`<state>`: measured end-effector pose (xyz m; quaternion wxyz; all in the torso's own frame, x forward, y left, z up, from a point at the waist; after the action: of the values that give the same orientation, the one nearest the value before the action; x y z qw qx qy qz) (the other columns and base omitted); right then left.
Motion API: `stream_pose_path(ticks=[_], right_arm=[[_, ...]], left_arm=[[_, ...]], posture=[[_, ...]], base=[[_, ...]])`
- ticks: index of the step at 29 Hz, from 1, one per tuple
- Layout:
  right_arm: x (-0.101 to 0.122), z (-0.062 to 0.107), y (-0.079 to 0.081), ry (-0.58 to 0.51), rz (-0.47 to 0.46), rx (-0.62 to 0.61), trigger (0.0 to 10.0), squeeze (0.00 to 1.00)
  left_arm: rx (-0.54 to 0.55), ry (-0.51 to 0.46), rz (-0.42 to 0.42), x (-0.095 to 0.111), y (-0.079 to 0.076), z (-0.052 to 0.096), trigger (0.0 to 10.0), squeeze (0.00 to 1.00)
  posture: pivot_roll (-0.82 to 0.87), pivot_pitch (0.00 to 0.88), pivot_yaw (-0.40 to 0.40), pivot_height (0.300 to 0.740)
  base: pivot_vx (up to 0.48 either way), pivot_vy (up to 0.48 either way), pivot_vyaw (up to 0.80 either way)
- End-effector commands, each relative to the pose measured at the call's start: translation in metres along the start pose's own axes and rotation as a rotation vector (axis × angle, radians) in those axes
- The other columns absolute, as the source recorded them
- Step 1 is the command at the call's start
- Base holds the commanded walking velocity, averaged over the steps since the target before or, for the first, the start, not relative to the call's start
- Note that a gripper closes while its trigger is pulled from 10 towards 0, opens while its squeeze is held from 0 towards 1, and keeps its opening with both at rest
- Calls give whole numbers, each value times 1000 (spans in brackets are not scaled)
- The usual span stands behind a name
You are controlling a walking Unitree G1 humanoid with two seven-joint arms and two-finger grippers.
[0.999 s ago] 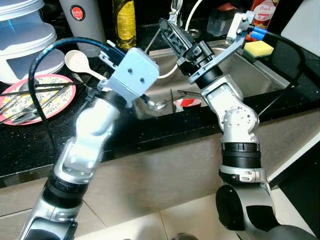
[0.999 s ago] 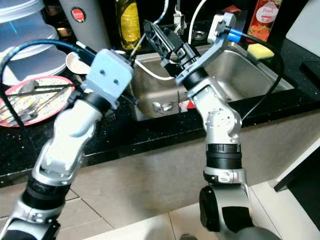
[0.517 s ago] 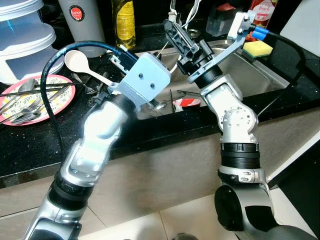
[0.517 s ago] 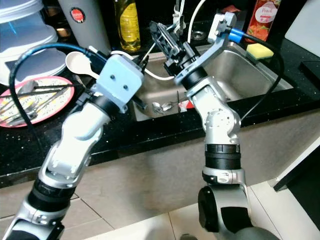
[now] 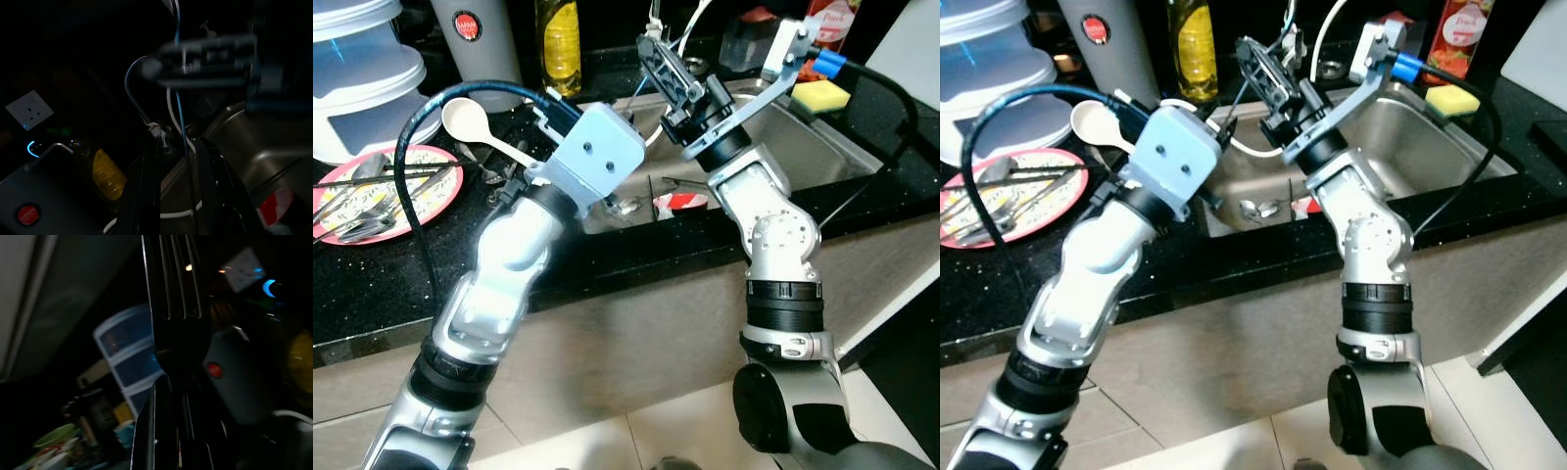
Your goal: Kitchen organization
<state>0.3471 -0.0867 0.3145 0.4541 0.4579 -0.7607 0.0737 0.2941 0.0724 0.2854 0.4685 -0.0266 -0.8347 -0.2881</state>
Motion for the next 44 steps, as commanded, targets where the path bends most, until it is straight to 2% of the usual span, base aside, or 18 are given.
stream_pose_path(ticks=[1,2,4,7,8,9,10,11,15,16,17,19,22,27,32,36,39,44], right_arm=[[-3,0,-5,15,21,-36,0,0],[-4,-1,-13,24,57,-104,10000,0],[-5,-3,-29,43,144,-235,10000,0],[-14,-2,-54,179,395,-426,10000,0],[-14,-2,-54,179,395,-426,10000,0],[-18,-1,-59,226,459,-457,10000,0],[-30,5,-68,313,486,-501,10000,467],[-42,10,-73,388,475,-507,10000,1000],[-52,12,-70,413,472,-482,10000,1000],[-43,8,-66,335,450,-478,10000,0],[-43,8,-66,335,450,-478,10000,0],[-23,1,-59,178,439,-464,10000,0],[0,-3,-46,21,523,-434,10000,0],[10,3,-37,-70,539,-421,10000,0],[10,6,-36,-84,540,-421,10000,0],[3,16,-37,-64,550,-430,10000,0],[2,17,-36,-65,551,-431,10000,0],[-3,21,-39,-26,584,-438,10000,0]], left_arm=[[-4,7,30,0,-1,3,10000,0],[-7,2,48,1,-1,4,10000,0],[3,2,69,0,3,7,10000,0],[57,19,99,-3,13,12,10000,0],[57,19,99,-3,13,12,10000,0],[72,23,104,-4,15,12,10000,0],[98,30,108,-5,20,14,10000,0],[123,37,109,-6,24,15,10000,0],[169,54,105,-9,31,18,10000,0],[181,57,107,-9,33,19,10000,0],[181,57,107,-9,33,19,10000,0],[198,65,111,-10,35,21,10000,0],[207,74,115,-12,37,20,10000,0],[265,112,94,-18,45,20,10000,0],[292,133,89,-21,49,22,10000,0],[365,244,80,-39,62,31,10000,0],[371,258,92,-41,63,33,10000,0],[346,334,210,-50,46,38,10000,0]], posture=[[-13,0,43,740],[-14,0,46,740],[-17,0,49,740],[-16,0,53,740],[-16,0,53,740],[-14,0,52,740],[-4,0,47,740],[2,0,45,740],[7,0,45,740],[7,0,45,740],[7,0,45,740],[3,0,49,740],[-2,4,60,740],[-3,9,71,740],[-3,9,72,740],[8,9,78,740],[8,9,78,740],[14,15,72,740]], base=[[0,0,0],[0,0,0],[0,0,0],[0,0,0],[0,0,0],[0,0,0],[0,0,0],[0,0,0],[0,0,0],[0,0,0],[0,0,0],[0,0,0],[0,0,0],[0,0,0],[0,0,0],[0,0,0],[0,0,0],[0,0,0]])
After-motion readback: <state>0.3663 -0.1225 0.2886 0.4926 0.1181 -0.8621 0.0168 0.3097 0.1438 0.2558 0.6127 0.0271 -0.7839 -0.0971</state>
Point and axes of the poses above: a point about 5 cm out from each wrist's last joint towards the gripper, its own z axis pointing back from the gripper into the wrist, its own x axis along the axis of the wrist's last joint, y = z × x, the point moved 1 cm from there along -z, pointing out of the wrist towards the gripper, and after that the axes turned 7 degrees about z, right-handed, at the moved point
